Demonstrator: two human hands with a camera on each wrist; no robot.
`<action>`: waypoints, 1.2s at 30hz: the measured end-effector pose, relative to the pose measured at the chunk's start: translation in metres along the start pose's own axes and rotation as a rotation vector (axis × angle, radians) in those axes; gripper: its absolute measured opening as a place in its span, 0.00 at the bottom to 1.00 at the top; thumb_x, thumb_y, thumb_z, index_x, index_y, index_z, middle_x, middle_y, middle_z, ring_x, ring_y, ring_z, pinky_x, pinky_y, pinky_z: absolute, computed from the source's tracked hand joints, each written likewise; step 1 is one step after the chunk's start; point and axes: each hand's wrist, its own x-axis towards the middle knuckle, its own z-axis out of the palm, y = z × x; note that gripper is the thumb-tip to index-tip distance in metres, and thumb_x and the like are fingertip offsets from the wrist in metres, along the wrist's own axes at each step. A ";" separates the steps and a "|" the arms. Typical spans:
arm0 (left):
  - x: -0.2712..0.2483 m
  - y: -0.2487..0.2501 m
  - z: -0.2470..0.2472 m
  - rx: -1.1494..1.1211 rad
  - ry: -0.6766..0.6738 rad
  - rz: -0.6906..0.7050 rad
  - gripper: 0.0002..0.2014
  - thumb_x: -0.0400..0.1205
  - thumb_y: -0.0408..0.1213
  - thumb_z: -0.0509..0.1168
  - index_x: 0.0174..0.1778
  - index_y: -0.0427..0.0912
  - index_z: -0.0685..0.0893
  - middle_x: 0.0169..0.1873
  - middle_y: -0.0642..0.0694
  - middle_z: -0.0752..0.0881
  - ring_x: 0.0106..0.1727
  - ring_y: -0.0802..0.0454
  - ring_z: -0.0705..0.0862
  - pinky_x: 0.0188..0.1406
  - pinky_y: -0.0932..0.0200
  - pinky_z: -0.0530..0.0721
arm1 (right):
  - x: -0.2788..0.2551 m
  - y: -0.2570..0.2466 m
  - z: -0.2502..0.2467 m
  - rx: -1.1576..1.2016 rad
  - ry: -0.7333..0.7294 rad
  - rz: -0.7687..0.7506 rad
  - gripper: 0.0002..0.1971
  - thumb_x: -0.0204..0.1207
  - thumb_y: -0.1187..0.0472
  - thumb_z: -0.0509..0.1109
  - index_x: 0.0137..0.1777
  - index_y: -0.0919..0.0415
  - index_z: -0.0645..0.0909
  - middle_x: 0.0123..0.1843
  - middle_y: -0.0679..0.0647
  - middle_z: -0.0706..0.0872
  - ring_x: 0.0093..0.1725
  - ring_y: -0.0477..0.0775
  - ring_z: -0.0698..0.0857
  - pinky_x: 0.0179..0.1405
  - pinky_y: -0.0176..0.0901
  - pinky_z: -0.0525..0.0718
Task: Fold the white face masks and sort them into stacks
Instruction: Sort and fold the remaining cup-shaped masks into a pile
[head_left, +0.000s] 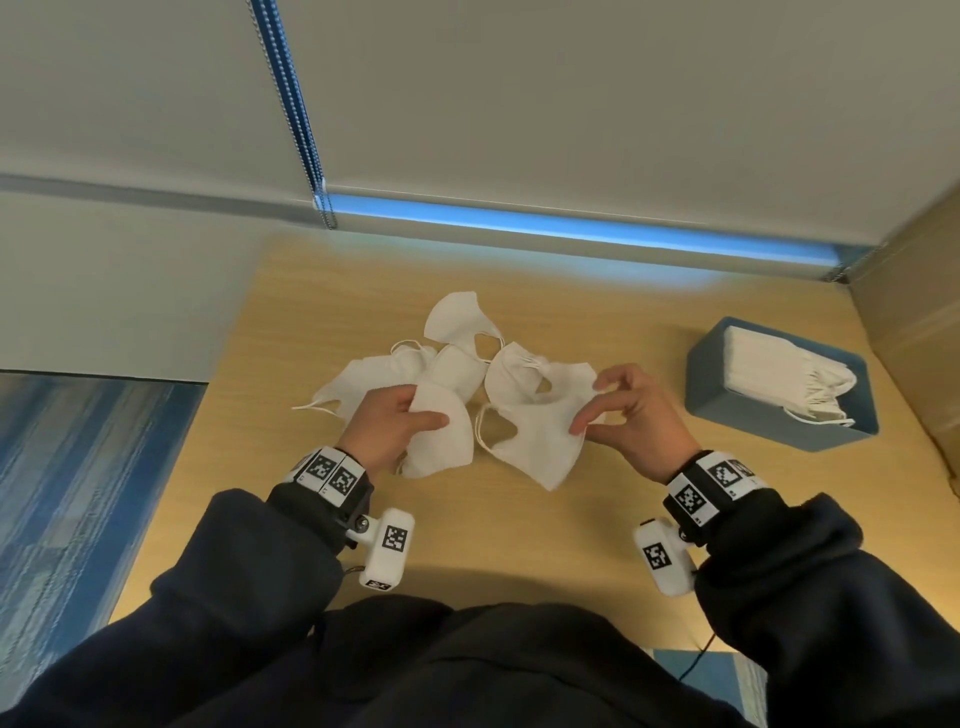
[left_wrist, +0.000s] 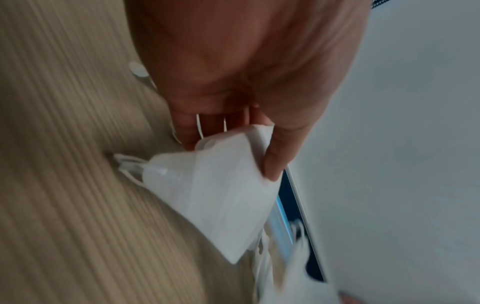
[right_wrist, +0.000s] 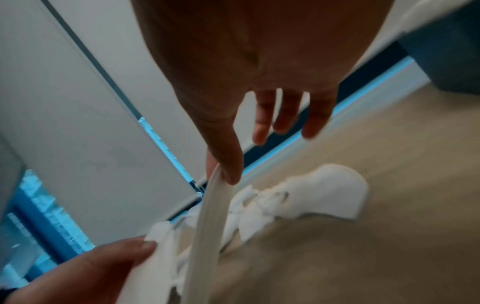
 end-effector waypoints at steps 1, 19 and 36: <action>-0.004 0.001 0.001 -0.024 0.020 0.007 0.09 0.79 0.29 0.76 0.53 0.45 0.92 0.48 0.48 0.95 0.53 0.51 0.93 0.54 0.51 0.89 | -0.002 0.006 0.005 0.070 -0.043 0.103 0.14 0.68 0.68 0.83 0.37 0.44 0.94 0.53 0.54 0.86 0.51 0.50 0.81 0.55 0.43 0.80; -0.030 0.065 0.040 0.256 -0.332 0.385 0.08 0.74 0.35 0.82 0.48 0.42 0.93 0.54 0.49 0.91 0.56 0.53 0.88 0.64 0.50 0.82 | -0.005 -0.034 0.014 0.774 0.023 0.300 0.13 0.76 0.74 0.75 0.60 0.73 0.88 0.52 0.68 0.93 0.47 0.61 0.92 0.47 0.56 0.92; -0.025 0.061 0.067 0.127 -0.167 0.213 0.21 0.69 0.33 0.85 0.56 0.47 0.87 0.36 0.44 0.93 0.40 0.51 0.91 0.48 0.55 0.87 | -0.026 -0.046 0.017 0.701 0.038 0.290 0.10 0.71 0.77 0.79 0.52 0.72 0.89 0.45 0.69 0.93 0.41 0.60 0.93 0.45 0.55 0.93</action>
